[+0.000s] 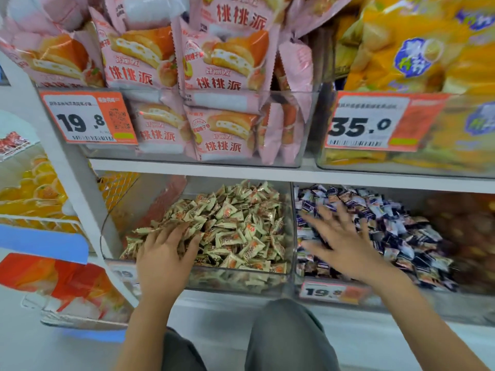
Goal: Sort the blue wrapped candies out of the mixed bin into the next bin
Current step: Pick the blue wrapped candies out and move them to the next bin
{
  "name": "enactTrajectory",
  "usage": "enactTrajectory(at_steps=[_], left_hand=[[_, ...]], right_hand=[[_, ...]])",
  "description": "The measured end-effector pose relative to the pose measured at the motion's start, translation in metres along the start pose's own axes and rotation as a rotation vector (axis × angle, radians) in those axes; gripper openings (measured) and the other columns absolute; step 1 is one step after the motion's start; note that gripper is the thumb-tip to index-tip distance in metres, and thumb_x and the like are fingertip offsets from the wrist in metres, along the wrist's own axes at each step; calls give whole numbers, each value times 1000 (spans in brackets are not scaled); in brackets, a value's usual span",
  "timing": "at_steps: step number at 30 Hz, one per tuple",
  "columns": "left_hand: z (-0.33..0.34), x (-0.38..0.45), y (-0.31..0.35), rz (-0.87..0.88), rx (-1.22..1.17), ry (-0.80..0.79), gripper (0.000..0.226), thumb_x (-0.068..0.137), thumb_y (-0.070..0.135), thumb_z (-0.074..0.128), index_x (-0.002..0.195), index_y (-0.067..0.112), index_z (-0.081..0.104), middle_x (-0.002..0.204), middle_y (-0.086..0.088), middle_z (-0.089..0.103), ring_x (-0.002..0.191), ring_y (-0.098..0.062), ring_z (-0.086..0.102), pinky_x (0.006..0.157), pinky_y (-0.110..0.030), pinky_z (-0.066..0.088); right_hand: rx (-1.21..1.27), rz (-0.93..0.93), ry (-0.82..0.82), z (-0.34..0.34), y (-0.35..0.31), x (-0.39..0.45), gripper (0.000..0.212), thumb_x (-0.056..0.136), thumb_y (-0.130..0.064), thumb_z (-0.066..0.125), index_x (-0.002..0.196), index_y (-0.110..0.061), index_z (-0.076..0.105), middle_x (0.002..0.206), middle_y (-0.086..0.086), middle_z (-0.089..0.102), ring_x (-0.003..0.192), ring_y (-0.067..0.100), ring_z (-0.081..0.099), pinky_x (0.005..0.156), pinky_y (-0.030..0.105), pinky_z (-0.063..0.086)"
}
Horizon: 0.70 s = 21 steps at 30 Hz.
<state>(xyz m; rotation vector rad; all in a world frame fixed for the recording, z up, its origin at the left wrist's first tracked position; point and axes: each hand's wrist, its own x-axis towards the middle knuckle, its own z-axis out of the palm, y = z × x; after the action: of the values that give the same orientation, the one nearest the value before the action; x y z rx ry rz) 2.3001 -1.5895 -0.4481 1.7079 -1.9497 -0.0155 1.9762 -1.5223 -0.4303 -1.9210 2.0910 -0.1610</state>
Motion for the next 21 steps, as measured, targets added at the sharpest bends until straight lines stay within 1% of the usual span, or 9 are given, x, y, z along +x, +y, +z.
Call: enactTrajectory(at_steps=[2, 4, 7, 9, 12, 14, 17, 19, 21], left_hand=[[2, -5, 3, -4, 22, 12, 55, 85, 56, 35, 116, 21, 65, 117, -6, 66, 114, -34, 54, 92, -48, 40], [4, -9, 5, -33, 20, 5, 57, 85, 57, 33, 120, 23, 62, 121, -4, 64, 119, -32, 51, 97, -48, 36], [5, -13, 6, -57, 11, -3, 59, 86, 58, 30, 125, 25, 59, 123, -5, 63, 120, -32, 50, 100, -48, 34], [5, -14, 4, -53, 17, -8, 61, 86, 58, 28, 127, 25, 58, 122, -7, 63, 120, -33, 50, 100, -48, 34], [5, -15, 5, -58, 32, -12, 59, 86, 56, 30, 129, 25, 56, 123, -8, 63, 122, -32, 49, 101, -48, 32], [5, -14, 5, -66, 39, -14, 59, 86, 55, 29, 129, 25, 56, 123, -8, 63, 122, -32, 49, 101, -47, 31], [6, -13, 6, -74, 51, -16, 64, 84, 57, 24, 129, 23, 56, 122, -9, 63, 122, -33, 49, 100, -47, 31], [6, -13, 8, -90, 56, -18, 65, 84, 57, 24, 128, 21, 57, 122, -11, 63, 121, -34, 49, 100, -47, 30], [5, -14, 11, -103, 54, -21, 65, 83, 56, 25, 127, 21, 57, 122, -12, 63, 121, -35, 50, 101, -47, 29]], right_hand=[[-127, -45, -120, 7, -2, 5, 61, 85, -73, 26, 131, -66, -13, 142, -27, -35, 135, 11, -36, 106, 64, -18], [-171, -13, -159, 5, 14, 18, 65, 85, -72, 31, 128, -69, -17, 142, -24, -37, 136, 13, -33, 103, 68, -16], [-171, 153, -119, -10, 52, 28, 65, 89, -68, 32, 128, -69, -20, 147, -18, -33, 137, 21, -32, 101, 74, -8], [-143, 269, -101, -14, 76, 27, 66, 86, -73, 27, 131, -65, -21, 151, -17, -28, 137, 24, -32, 102, 74, -3], [-141, 368, -116, -16, 89, 23, 77, 79, -81, 27, 134, -60, -22, 152, -18, -24, 138, 24, -31, 103, 73, -4], [-118, 408, -111, -19, 81, 25, 81, 80, -78, 34, 139, -55, -17, 155, -14, -19, 140, 29, -28, 103, 74, -4], [-130, 366, 78, -22, 48, 32, 76, 85, -65, 41, 145, -49, -3, 159, -8, -5, 144, 34, -11, 104, 73, -2], [-130, 261, 225, -23, 18, 43, 66, 89, -59, 38, 146, -45, 7, 158, -7, 5, 145, 30, -4, 105, 70, -7], [-130, 157, 228, -19, -2, 61, 59, 93, -56, 29, 147, -43, 9, 158, -6, 8, 146, 25, -2, 105, 67, -11]])
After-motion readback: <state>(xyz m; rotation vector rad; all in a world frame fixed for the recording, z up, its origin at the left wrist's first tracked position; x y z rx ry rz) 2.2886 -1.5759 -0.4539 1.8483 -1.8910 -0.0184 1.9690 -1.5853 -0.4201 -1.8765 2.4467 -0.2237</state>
